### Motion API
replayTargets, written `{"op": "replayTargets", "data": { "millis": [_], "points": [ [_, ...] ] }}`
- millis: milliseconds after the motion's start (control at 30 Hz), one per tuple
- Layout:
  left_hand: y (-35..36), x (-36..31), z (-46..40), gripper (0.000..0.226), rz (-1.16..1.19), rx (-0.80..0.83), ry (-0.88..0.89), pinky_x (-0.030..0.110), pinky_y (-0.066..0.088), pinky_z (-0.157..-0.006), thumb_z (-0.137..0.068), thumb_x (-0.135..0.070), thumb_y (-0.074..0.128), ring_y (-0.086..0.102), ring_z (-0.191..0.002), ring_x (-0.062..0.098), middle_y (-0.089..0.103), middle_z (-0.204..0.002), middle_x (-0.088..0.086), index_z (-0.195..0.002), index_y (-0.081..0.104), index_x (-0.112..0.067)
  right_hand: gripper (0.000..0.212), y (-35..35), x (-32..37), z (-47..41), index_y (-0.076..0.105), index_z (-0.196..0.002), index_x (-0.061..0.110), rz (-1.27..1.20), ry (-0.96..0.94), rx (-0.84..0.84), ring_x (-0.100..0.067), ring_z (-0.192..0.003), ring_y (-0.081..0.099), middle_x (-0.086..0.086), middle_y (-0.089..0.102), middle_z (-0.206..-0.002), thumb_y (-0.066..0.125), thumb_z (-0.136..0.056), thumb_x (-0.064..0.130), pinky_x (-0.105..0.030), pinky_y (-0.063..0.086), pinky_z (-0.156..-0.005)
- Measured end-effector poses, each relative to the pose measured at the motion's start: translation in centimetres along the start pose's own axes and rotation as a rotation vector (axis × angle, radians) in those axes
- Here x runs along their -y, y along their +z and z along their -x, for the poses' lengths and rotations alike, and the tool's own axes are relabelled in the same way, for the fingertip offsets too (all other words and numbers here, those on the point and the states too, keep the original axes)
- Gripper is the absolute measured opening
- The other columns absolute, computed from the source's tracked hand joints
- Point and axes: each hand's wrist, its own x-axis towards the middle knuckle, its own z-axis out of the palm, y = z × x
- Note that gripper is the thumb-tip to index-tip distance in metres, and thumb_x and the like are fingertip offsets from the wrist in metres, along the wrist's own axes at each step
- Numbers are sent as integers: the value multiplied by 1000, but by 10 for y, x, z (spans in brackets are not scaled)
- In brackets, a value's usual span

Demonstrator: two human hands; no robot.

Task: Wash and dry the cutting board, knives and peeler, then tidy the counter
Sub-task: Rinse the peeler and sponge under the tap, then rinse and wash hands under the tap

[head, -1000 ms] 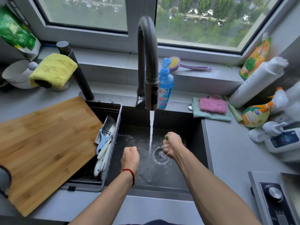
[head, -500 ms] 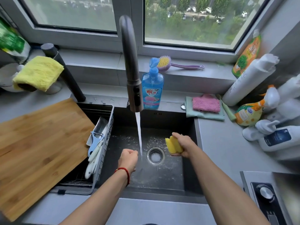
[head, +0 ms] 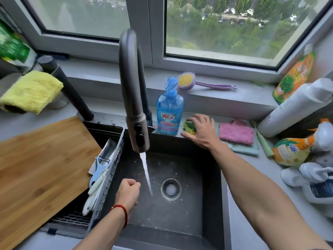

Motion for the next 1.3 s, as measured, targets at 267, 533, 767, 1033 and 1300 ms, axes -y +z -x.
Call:
{"op": "replayTargets", "data": {
  "millis": [267, 533, 767, 1033, 1300],
  "points": [
    [3, 4, -11, 10, -26, -4, -41, 33, 55, -63, -90, -15, 56, 58, -80, 23, 60, -88, 8, -98, 60, -17, 88, 14, -23, 7, 33, -154, 40, 201, -127, 84, -32, -137, 38, -4, 27, -161, 65, -79, 8, -48, 27, -114],
    [-2, 3, -14, 8, -12, 5, -25, 32, 54, -61, -91, -13, 56, 59, -81, 24, 63, -93, 9, -97, 59, -18, 71, 16, -20, 5, 40, -147, 17, 192, -121, 6, -34, -139, 41, -12, 36, -155, 71, -83, 9, -46, 27, -118],
    [-20, 10, -7, 14, 45, 6, -37, 30, 53, -58, -90, -12, 53, 61, -79, 24, 67, -95, 11, -97, 61, -20, 69, 22, -1, 24, 44, -144, 14, 200, -5, -61, -35, -144, 34, -15, 37, -151, 59, -79, -4, -57, 19, -120],
    [-70, 7, 19, 15, 121, -144, 82, 33, 62, -63, -93, -11, 57, 67, -72, 17, 71, -89, 6, -95, 67, -21, 8, 54, 99, 106, 68, -90, 19, -850, 484, -91, -9, -69, 62, 5, 69, -81, 61, -92, 17, -20, 43, -63],
    [-151, -65, 29, 14, -55, -435, 470, 32, 55, -80, -94, -14, 62, 67, -97, 22, 66, -101, -5, -101, 59, -26, 22, 115, 172, 125, 61, -94, -2, -1468, 929, 410, -30, -75, 59, -19, 57, -82, 44, -103, 9, -50, 56, -89]
  ]
}}
